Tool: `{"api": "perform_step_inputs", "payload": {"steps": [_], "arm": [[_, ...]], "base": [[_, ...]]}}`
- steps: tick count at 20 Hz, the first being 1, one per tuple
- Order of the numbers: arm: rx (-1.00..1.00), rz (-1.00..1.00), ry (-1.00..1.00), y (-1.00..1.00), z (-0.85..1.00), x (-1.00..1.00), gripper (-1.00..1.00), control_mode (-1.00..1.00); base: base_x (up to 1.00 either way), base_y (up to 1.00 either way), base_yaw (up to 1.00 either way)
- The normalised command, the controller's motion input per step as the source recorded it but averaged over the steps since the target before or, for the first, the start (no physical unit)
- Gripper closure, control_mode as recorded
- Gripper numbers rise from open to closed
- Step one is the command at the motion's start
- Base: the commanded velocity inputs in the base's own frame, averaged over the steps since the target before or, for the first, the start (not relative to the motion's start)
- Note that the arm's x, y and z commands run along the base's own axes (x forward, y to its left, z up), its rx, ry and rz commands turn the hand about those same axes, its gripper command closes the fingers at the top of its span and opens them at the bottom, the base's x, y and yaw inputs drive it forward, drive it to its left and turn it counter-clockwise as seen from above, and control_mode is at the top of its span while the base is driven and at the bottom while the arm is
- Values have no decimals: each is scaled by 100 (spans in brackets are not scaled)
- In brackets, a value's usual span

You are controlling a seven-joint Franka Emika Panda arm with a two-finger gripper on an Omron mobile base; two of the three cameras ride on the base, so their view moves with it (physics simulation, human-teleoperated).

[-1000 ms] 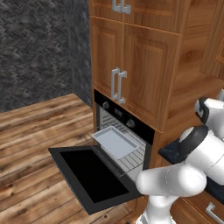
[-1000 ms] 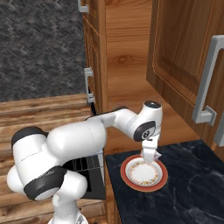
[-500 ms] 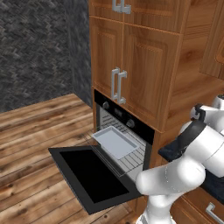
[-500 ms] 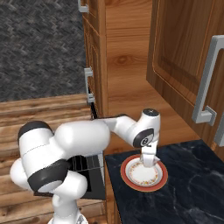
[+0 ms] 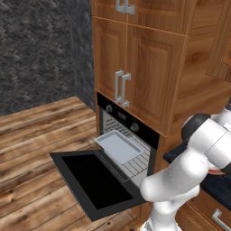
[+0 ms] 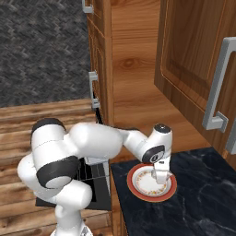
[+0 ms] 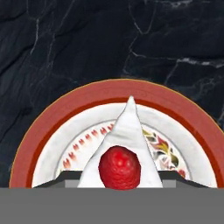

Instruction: Take the baked cake out of the oven and place it on the plate for cooling. Then close the oven door.

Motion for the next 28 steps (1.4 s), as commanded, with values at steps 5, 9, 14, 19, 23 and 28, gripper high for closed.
{"api": "perform_step_inputs", "payload": {"steps": [5,9,14,19,23,28], "arm": [[2,3,-5,-10,-32,0,100,-100],[3,0,-9,-1,-29,0,100,-100],[4,1,-9,-2,-19,0,100,-100],[5,1,-12,-5,-5,-4,-100,-100],[9,3,-32,-19,23,-49,-100,-100],[4,2,-45,-3,47,-60,-100,-100]], "base": [[0,0,0],[0,0,0],[0,0,0],[0,0,0],[0,0,0],[0,0,0]]}}
